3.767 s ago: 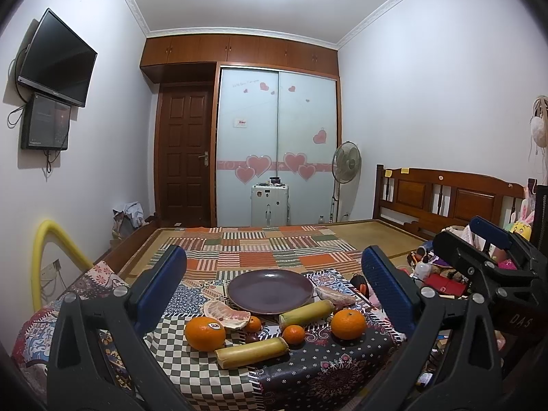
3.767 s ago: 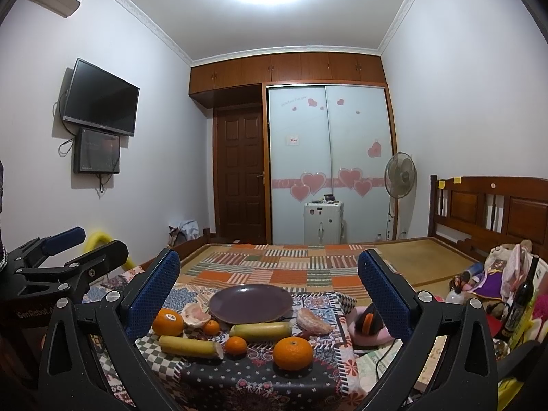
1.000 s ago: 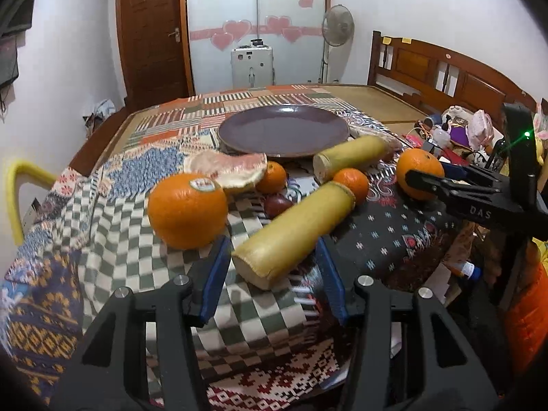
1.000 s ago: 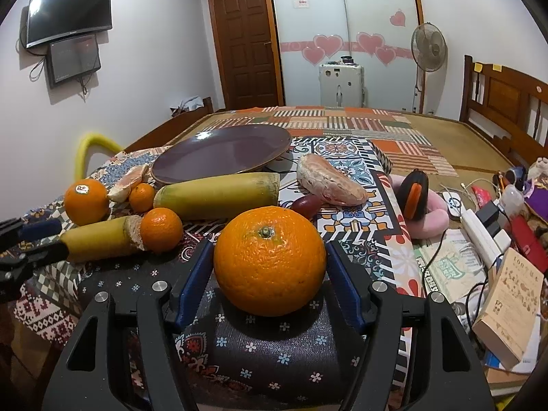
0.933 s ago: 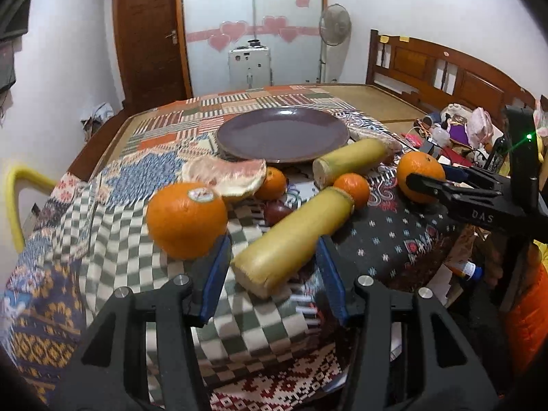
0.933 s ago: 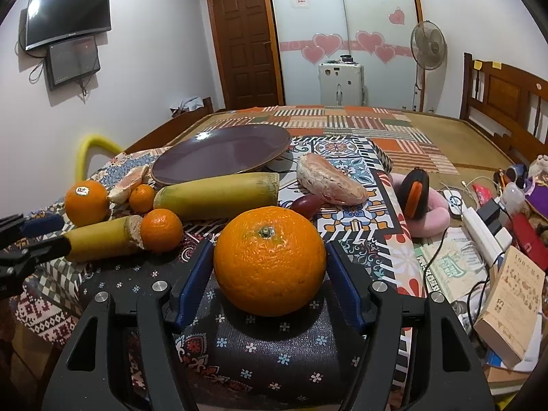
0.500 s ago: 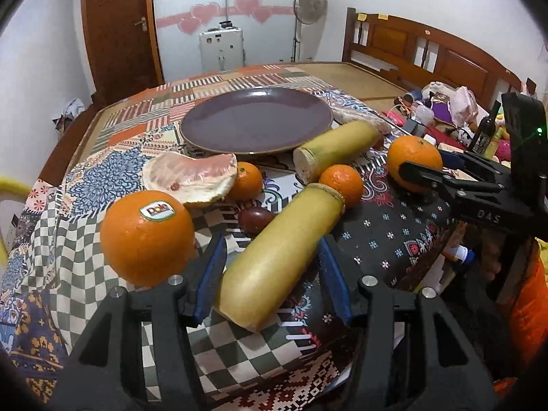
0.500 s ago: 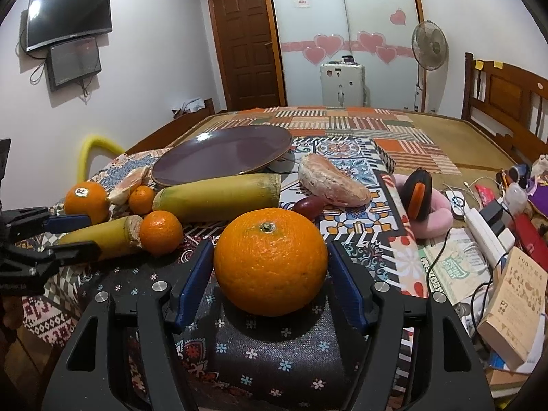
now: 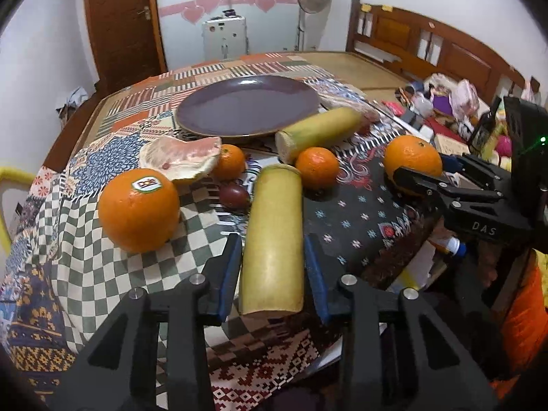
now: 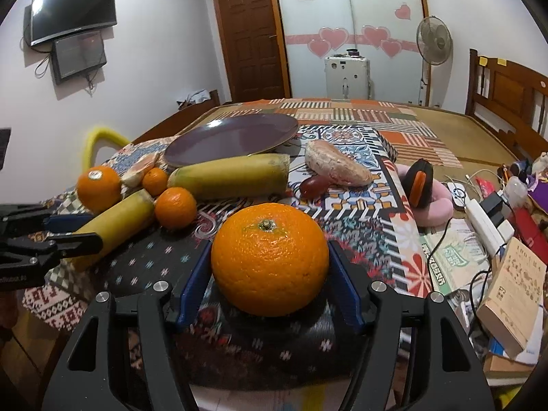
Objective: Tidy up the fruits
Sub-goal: 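Carry the orange with the right tool while the left tool carries the yellow cylinder to the purple plate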
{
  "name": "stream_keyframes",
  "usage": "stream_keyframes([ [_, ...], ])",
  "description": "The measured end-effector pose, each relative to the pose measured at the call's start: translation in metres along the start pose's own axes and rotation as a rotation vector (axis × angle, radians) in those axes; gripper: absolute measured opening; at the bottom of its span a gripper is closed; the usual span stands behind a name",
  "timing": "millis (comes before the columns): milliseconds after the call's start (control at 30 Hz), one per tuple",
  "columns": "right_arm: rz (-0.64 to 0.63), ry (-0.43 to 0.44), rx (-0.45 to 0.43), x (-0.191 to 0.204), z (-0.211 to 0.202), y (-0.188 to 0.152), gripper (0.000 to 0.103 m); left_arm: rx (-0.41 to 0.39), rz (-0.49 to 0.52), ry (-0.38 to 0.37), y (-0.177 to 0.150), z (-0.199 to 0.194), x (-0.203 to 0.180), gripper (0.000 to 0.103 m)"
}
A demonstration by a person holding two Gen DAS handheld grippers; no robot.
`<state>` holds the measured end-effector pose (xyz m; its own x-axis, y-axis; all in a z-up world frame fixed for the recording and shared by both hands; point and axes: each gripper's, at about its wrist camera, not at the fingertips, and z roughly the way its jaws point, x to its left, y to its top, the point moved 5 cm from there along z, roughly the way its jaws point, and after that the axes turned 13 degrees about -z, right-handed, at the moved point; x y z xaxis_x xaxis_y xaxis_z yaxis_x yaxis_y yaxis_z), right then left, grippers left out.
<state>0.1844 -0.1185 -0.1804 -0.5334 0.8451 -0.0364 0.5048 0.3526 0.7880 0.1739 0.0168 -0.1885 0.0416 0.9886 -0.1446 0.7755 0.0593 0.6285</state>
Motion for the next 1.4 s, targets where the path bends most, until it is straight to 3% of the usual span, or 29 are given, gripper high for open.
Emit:
stream_keyframes([
  [433, -0.014, 0.018, 0.011, 0.0, 0.0, -0.001, 0.064, 0.083, -0.003, 0.007, 0.016, 0.032, -0.003, 0.037],
  [733, 0.002, 0.02, 0.004, -0.001, 0.001, 0.001, 0.062, 0.077, -0.054, -0.006, 0.017, 0.034, 0.002, 0.038],
  [967, -0.017, 0.003, -0.046, -0.002, -0.013, 0.019, 0.062, -0.005, -0.064, -0.015, 0.027, 0.006, -0.001, 0.037],
  [1400, -0.056, -0.063, -0.155, -0.013, -0.019, 0.068, 0.062, -0.159, -0.103, -0.036, 0.076, -0.025, 0.001, 0.037],
])
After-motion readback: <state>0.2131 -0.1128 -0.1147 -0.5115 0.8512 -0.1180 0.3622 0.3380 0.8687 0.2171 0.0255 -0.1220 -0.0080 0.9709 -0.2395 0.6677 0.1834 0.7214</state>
